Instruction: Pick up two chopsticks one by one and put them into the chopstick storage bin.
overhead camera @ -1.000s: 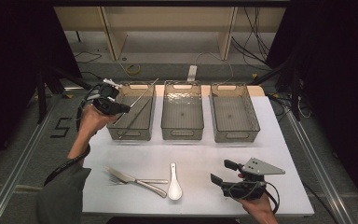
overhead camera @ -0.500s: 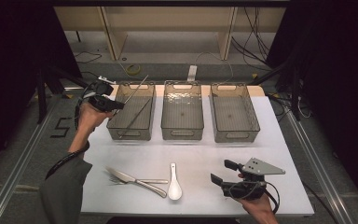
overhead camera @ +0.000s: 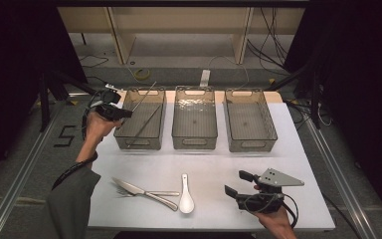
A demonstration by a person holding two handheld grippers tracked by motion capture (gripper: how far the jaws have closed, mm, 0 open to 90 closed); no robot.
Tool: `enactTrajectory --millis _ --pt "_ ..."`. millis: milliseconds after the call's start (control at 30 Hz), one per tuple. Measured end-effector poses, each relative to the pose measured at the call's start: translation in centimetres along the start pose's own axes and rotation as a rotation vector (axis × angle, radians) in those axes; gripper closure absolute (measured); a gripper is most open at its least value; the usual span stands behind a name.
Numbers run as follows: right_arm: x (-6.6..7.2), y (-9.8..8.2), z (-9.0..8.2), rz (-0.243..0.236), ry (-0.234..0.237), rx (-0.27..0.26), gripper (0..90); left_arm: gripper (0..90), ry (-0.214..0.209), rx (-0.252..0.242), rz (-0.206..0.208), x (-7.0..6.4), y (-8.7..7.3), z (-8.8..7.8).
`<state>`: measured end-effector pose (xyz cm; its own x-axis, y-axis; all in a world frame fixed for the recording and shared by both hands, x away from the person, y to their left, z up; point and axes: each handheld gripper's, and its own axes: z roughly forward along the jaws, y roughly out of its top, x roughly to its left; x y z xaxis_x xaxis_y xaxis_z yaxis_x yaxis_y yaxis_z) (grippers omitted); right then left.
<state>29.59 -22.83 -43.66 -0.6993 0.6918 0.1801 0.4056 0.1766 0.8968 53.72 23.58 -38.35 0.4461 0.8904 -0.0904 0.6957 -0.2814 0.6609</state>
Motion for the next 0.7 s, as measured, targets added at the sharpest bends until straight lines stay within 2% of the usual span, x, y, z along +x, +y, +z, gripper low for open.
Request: enactTrajectory --millis 300,400,700 --pt "0.0 0.0 0.0 -0.001 0.000 0.001 25.9 84.5 0.014 0.003 -0.016 0.3 -0.4 0.7" --pt "0.0 0.0 0.0 -0.002 0.000 0.000 26.0 84.5 0.028 0.012 -0.007 0.3 -0.5 1.0" --pt "0.0 0.0 0.0 0.002 0.000 0.002 26.0 84.5 0.017 0.012 -0.019 0.2 -0.8 1.6"
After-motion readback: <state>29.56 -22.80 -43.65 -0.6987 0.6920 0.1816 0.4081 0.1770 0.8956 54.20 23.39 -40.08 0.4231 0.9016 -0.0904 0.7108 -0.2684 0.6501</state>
